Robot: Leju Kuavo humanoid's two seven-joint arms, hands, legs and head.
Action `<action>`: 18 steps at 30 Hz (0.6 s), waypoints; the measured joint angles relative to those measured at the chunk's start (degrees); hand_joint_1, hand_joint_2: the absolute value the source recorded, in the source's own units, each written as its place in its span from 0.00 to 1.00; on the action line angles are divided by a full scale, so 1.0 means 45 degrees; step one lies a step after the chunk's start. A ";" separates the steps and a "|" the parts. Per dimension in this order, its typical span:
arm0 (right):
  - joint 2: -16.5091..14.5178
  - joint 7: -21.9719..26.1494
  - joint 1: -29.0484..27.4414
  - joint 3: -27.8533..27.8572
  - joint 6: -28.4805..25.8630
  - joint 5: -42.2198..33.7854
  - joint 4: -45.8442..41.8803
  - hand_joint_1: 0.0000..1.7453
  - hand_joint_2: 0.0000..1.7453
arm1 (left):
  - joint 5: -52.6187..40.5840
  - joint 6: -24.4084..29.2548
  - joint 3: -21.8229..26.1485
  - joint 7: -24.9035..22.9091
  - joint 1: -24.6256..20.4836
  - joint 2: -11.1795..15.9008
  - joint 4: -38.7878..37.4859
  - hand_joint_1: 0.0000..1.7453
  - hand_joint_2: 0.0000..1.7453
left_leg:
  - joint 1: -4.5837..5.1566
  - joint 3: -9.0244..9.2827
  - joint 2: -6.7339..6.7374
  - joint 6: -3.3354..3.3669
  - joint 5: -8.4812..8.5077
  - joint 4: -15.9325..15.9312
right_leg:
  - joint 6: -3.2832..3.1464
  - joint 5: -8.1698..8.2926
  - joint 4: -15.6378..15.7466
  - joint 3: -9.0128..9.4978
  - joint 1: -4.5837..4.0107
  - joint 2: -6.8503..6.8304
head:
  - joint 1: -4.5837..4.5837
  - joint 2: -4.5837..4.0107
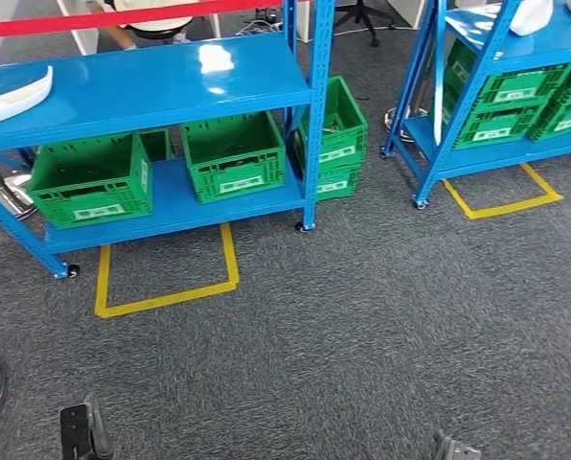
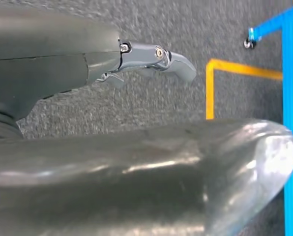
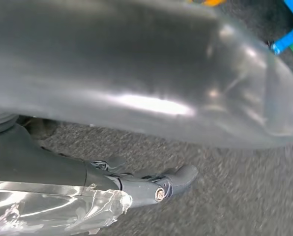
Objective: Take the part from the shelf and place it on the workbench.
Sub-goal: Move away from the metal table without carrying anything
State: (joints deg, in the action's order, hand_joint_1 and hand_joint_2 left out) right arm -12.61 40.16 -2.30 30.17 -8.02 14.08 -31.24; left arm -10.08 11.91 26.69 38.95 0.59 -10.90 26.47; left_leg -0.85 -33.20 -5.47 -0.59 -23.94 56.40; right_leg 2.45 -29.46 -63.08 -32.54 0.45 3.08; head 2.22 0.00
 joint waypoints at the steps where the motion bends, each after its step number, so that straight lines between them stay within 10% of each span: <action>1: 0.0005 -0.0002 0.0000 -0.0006 -0.0001 0.0000 0.0000 0.00 0.00 | 0.0000 0.0000 -0.0001 0.0000 -0.0013 -0.0004 0.0007 0.00 0.00 | -0.0010 -0.0039 -0.0160 -0.0070 0.0029 0.0016 | -0.0013 0.0222 0.0671 0.0292 0.0039 0.0342 | 0.0002 0.0001; 3: 0.0008 -0.0007 -0.0003 -0.0038 -0.0011 0.0000 0.0001 0.00 0.00 | 0.0000 0.0000 -0.0004 0.0000 -0.0012 -0.0008 0.0021 0.00 0.00 | -0.0048 -0.0162 -0.0440 -0.0256 0.0121 0.0003 | -0.0066 0.0246 0.1078 0.0488 0.0039 0.0662 | -0.0007 0.0001; 5: 0.0013 -0.0007 0.0012 -0.0080 -0.0030 -0.0011 0.0001 0.00 0.00 | 0.0000 0.0005 -0.0006 0.0000 0.0047 -0.0006 0.0024 0.00 0.00 | -0.0108 -0.0263 -0.0571 -0.0444 0.0211 -0.0038 | -0.0214 0.0328 0.1104 0.0522 0.0010 0.0347 | -0.0009 0.0000; 9: 0.0032 0.0004 -0.0027 -0.0101 -0.0045 -0.0043 0.0001 0.00 0.00 | 0.0016 0.0019 -0.0017 0.0000 0.0016 -0.0004 0.0028 0.00 0.00 | -0.0015 -0.1209 0.0840 -0.0635 -0.0915 0.1829 | -0.0468 0.0450 0.1229 0.0534 -0.0010 -0.0477 | 0.0204 0.0000; 12: 0.0042 0.0002 -0.0064 -0.0101 -0.0045 -0.0067 0.0001 0.00 0.00 | 0.0018 0.0019 -0.0027 0.0000 0.0022 -0.0024 0.0028 0.00 0.00 | -0.0021 -0.1960 0.1049 -0.0675 -0.1508 0.3588 | -0.0505 0.0432 0.1224 0.0507 -0.0052 -0.1136 | 0.0225 0.0000; 14: 0.0044 0.0002 -0.0042 -0.0110 -0.0045 -0.0075 0.0001 0.00 0.00 | 0.0027 0.0019 -0.0022 0.0000 0.0058 -0.0022 0.0032 0.00 0.00 | -0.0015 -0.1399 0.1160 -0.0648 -0.0910 0.2718 | -0.0485 0.0413 0.1223 0.0528 -0.0057 -0.1493 | 0.0227 0.0000; 18: 0.0047 0.0002 -0.0004 -0.0143 -0.0045 -0.0084 0.0001 0.00 0.00 | 0.0041 0.0019 -0.0028 0.0000 0.0006 -0.0039 0.0080 0.00 0.00 | 0.0125 0.0052 0.2297 -0.0398 -0.0090 0.0155 | -0.0291 0.0254 0.1164 0.0611 -0.0227 -0.2043 | 0.0234 0.0000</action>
State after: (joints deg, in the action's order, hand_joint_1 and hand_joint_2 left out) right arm -12.40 40.17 -2.32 29.52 -8.22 13.70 -31.23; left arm -9.89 12.00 26.57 38.95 0.62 -11.08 26.83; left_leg -0.29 -32.97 4.86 -2.38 -24.35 57.10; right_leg 1.14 -28.32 -57.84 -29.79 -0.57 -6.12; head 3.27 0.00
